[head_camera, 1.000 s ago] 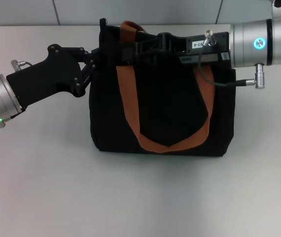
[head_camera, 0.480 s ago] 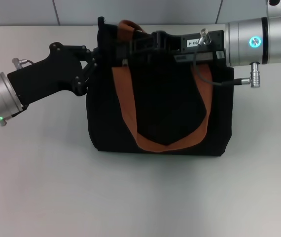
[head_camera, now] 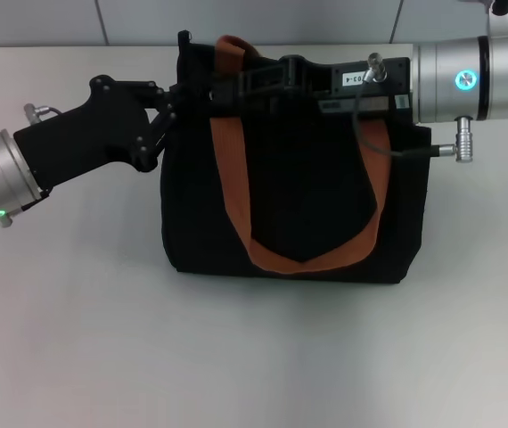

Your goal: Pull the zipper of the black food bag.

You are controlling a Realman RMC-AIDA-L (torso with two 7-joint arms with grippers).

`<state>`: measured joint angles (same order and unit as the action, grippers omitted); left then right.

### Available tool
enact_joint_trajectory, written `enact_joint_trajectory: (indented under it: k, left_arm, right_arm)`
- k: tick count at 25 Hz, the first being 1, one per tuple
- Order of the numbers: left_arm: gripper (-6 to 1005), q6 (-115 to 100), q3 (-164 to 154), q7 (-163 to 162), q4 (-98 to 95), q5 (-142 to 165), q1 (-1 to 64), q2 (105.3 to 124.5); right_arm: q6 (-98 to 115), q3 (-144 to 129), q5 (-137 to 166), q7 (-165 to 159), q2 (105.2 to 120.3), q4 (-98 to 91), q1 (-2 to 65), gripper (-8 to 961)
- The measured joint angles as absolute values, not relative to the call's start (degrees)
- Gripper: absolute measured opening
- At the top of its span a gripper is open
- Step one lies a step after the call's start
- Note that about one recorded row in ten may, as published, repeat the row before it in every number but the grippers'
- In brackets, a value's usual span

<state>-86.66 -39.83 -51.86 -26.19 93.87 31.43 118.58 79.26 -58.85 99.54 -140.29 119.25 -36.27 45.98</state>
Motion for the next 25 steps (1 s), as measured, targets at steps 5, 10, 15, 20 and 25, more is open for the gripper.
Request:
enact_joint_trajectory:
  k: [5, 10, 15, 20, 25]
  left_arm:
    - [25, -86.66, -39.81, -51.86, -26.27, 93.87, 31.32, 118.56]
    - [25, -86.66, -39.81, -51.86, -26.38, 93.87, 31.29, 118.56]
    - [26, -86.73, -39.81, -51.86, -26.34, 93.87, 31.49, 118.56]
    - [24, -86.75, -39.81, -51.86, -26.32, 93.87, 31.64, 118.56]
    - [26, -86.79, -39.81, -51.86, -26.41, 93.87, 31.71, 118.56]
  right_arm:
    - [79.39, -58.66, 99.76, -140.28, 119.13, -36.28, 45.49, 348]
    - [79.67, -58.33, 99.59, -140.6, 118.95, -36.29, 45.2, 348]
    - [79.47, -58.3, 99.71, -140.67, 118.91, -36.3, 45.12, 347]
    - [79.0, -58.6, 100.04, -140.7, 118.91, -36.33, 45.79, 347]
    - [78.94, -58.63, 100.25, -139.77, 118.8, -37.29, 45.78, 347]
